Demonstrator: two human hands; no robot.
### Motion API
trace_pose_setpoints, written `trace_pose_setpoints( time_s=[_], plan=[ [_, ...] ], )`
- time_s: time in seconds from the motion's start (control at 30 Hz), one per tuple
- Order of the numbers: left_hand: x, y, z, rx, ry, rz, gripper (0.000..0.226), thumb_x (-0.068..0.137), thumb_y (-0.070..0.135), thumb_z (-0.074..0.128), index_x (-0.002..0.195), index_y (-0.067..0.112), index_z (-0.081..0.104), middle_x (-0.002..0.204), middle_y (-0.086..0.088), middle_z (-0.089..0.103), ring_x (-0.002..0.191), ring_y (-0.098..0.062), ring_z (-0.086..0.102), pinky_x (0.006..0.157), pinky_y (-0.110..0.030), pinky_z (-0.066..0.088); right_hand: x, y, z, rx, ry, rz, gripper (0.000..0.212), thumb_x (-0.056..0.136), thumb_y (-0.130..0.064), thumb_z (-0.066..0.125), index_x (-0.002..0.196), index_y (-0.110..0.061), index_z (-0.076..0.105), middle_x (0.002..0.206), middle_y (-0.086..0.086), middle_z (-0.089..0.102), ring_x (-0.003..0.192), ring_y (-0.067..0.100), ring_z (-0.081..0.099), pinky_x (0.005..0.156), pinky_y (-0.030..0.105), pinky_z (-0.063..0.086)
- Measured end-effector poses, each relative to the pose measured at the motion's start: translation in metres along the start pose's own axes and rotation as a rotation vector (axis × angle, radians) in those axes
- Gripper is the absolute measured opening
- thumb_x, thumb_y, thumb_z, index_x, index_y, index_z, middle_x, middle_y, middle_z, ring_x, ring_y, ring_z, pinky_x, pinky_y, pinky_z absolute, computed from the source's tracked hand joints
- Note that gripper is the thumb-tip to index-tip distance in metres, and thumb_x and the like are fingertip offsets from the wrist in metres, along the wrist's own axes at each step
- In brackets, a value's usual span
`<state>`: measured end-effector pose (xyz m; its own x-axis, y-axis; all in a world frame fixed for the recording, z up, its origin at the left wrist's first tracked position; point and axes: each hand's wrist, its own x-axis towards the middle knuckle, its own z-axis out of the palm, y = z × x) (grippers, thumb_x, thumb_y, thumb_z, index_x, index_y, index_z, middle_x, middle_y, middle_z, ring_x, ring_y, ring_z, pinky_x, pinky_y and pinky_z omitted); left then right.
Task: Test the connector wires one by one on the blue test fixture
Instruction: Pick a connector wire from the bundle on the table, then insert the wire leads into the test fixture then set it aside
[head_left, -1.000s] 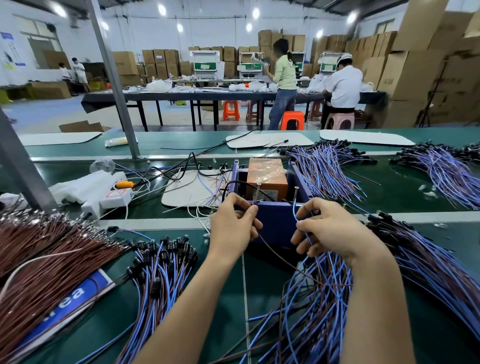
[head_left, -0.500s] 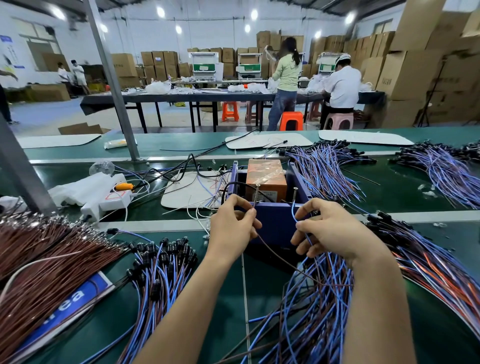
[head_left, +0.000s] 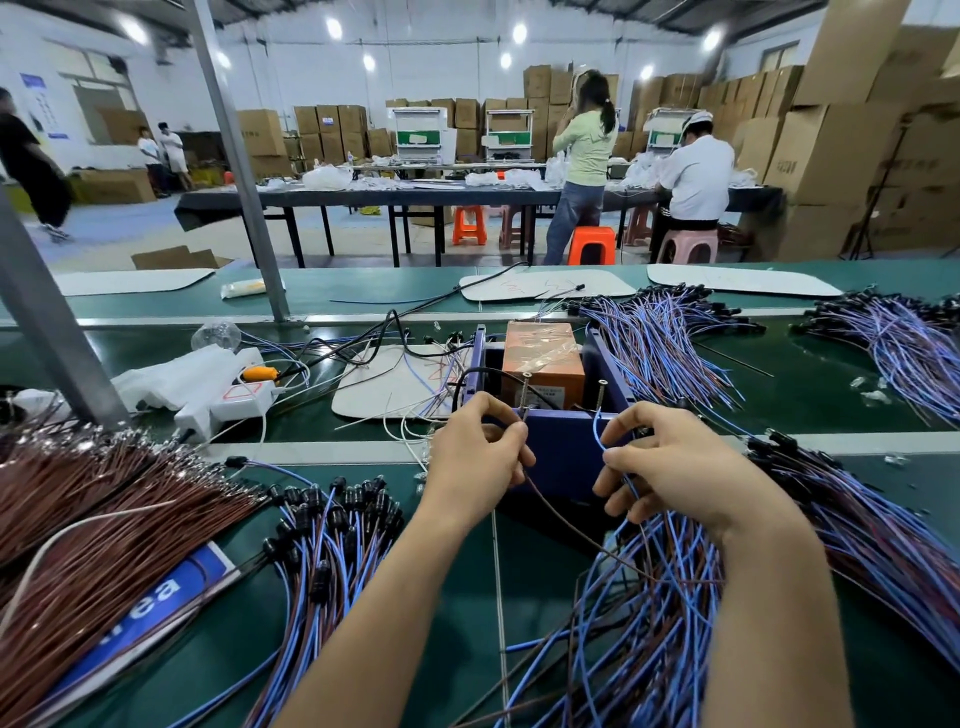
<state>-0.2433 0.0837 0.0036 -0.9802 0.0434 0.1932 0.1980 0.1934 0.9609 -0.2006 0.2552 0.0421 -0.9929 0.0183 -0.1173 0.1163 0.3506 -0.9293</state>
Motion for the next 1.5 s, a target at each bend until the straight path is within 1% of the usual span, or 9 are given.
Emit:
trace_pose_setpoints(
  time_s=[0.23, 0.47, 0.53, 0.67, 0.8, 1.0, 1.13, 1.23, 1.5],
  plan=[
    [-0.009, 0.023, -0.002, -0.451, -0.376, -0.081, 0.016, 0.094, 0.010, 0.054, 0.092, 0.007, 0.069, 0.060, -0.001, 0.060, 0.047, -0.008, 0.045, 0.049, -0.014, 0.042, -0.010, -0.011, 0.006, -0.064, -0.197, -0.112, 0.004, 0.093, -0.009, 0.059, 0.094, -0.005, 0.060, 0.074, 0.010, 0.074, 0.056, 0.018, 0.065, 0.044, 0.021, 0.045],
    [-0.014, 0.043, -0.018, -0.565, -0.346, 0.082, 0.017, 0.078, 0.021, 0.061, 0.079, 0.009, 0.075, 0.067, -0.002, 0.062, 0.055, -0.010, 0.048, 0.057, -0.016, 0.045, -0.008, -0.002, -0.001, -0.236, -0.154, -0.075, 0.010, 0.082, -0.015, 0.073, 0.076, -0.021, 0.078, 0.067, -0.008, 0.072, 0.066, 0.000, 0.062, 0.066, 0.014, 0.045],
    [-0.016, 0.049, -0.026, -0.585, -0.371, 0.142, 0.018, 0.078, 0.019, 0.061, 0.079, 0.008, 0.076, 0.069, -0.003, 0.065, 0.057, -0.010, 0.051, 0.058, -0.017, 0.047, -0.007, 0.004, -0.010, -0.276, -0.069, -0.009, 0.012, 0.081, -0.016, 0.075, 0.071, -0.022, 0.077, 0.057, -0.011, 0.068, 0.055, -0.006, 0.058, 0.055, 0.011, 0.040],
    [-0.023, 0.059, -0.044, -0.478, -0.423, 0.216, 0.018, 0.080, 0.017, 0.059, 0.083, 0.006, 0.074, 0.073, -0.003, 0.067, 0.059, -0.011, 0.054, 0.062, -0.017, 0.048, -0.004, 0.021, -0.031, -0.173, 0.183, 0.088, 0.013, 0.083, -0.003, 0.071, 0.075, -0.012, 0.075, 0.052, -0.001, 0.062, 0.043, 0.006, 0.052, 0.041, 0.017, 0.039],
    [-0.030, 0.065, -0.057, -0.218, -0.656, 0.224, 0.018, 0.084, 0.010, 0.058, 0.095, 0.003, 0.070, 0.078, 0.004, 0.070, 0.066, -0.008, 0.062, 0.067, -0.015, 0.049, 0.001, 0.027, -0.033, -0.014, 0.398, 0.059, 0.037, 0.089, 0.006, 0.053, 0.071, -0.020, 0.072, 0.075, 0.005, 0.071, 0.071, 0.017, 0.058, 0.065, 0.035, 0.054],
    [-0.035, 0.068, -0.081, 0.122, -1.098, -0.013, 0.053, 0.080, 0.003, 0.071, 0.128, 0.023, 0.058, 0.121, -0.003, 0.065, 0.107, -0.022, 0.064, 0.079, -0.020, 0.052, 0.006, 0.031, -0.029, -0.117, 0.257, 0.115, 0.032, 0.093, 0.000, 0.050, 0.084, -0.019, 0.074, 0.081, -0.005, 0.068, 0.070, 0.016, 0.052, 0.063, 0.028, 0.045],
    [-0.027, 0.056, -0.114, 0.413, -0.624, -0.061, 0.024, 0.085, 0.036, 0.069, 0.108, 0.031, 0.069, 0.105, 0.008, 0.072, 0.100, -0.012, 0.067, 0.082, -0.017, 0.052, -0.001, 0.029, -0.033, -0.138, 0.241, 0.095, 0.032, 0.095, -0.006, 0.052, 0.080, -0.024, 0.074, 0.089, -0.003, 0.070, 0.077, 0.013, 0.056, 0.069, 0.032, 0.048],
    [-0.014, 0.026, -0.138, 0.776, -0.261, -0.280, 0.023, 0.086, 0.040, 0.065, 0.100, 0.023, 0.070, 0.097, 0.004, 0.071, 0.084, -0.011, 0.066, 0.074, -0.021, 0.048, -0.009, 0.024, -0.038, -0.098, 0.303, 0.068, 0.028, 0.094, -0.012, 0.058, 0.074, -0.023, 0.075, 0.084, -0.003, 0.071, 0.085, 0.020, 0.063, 0.081, 0.040, 0.051],
    [0.000, -0.020, -0.145, 0.883, -0.265, -0.528, 0.050, 0.084, 0.024, 0.072, 0.130, 0.023, 0.053, 0.127, -0.008, 0.053, 0.105, -0.024, 0.057, 0.080, -0.030, 0.051, -0.024, 0.009, -0.038, -0.048, 0.327, -0.055, 0.033, 0.094, -0.018, 0.057, 0.068, -0.021, 0.076, 0.082, -0.003, 0.073, 0.083, 0.016, 0.063, 0.064, 0.027, 0.044]
  ],
)
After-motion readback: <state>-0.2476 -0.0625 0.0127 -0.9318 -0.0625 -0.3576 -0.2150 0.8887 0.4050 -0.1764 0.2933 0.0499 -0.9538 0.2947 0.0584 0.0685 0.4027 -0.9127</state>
